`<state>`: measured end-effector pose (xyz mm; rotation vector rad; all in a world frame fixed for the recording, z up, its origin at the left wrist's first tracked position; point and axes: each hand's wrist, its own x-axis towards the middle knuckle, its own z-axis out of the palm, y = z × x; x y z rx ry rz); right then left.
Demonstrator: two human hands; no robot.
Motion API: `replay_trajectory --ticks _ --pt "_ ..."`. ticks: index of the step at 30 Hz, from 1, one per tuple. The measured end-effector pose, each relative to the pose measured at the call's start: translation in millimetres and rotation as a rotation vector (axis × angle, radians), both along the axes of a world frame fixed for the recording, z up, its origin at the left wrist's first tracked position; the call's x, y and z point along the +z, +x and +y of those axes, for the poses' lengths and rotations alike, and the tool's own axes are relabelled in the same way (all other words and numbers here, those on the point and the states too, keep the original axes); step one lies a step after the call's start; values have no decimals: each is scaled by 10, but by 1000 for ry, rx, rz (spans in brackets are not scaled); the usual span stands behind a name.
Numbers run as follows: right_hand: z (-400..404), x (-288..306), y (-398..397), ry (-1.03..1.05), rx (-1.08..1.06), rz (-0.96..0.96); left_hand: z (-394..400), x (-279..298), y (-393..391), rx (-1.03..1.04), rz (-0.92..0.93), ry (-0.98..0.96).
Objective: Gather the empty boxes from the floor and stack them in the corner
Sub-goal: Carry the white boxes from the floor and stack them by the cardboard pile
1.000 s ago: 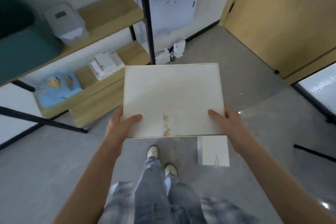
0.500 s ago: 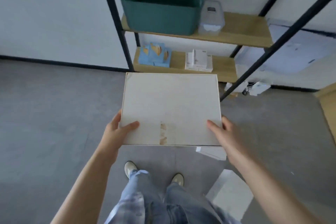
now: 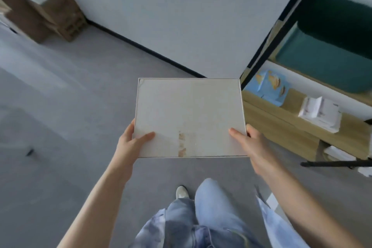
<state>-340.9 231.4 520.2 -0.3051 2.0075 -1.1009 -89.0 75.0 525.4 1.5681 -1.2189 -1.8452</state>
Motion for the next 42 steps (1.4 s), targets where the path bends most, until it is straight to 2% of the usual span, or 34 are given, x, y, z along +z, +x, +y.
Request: replay_trajectory --ticks 8,16,24,42 --pt "-1840 -82 -80 7 185 -1 -1303 -147 180 181 5 49" --pt "-4098 5 -291 -16 432 -10 -2922 -72 162 371 3 32" --pt "-6384 79 64 -86 616 -49 -4702 -89 564 554 7 12" --pt "-10866 192 1157 -56 657 -21 -9052 3 1619 571 -4 10"
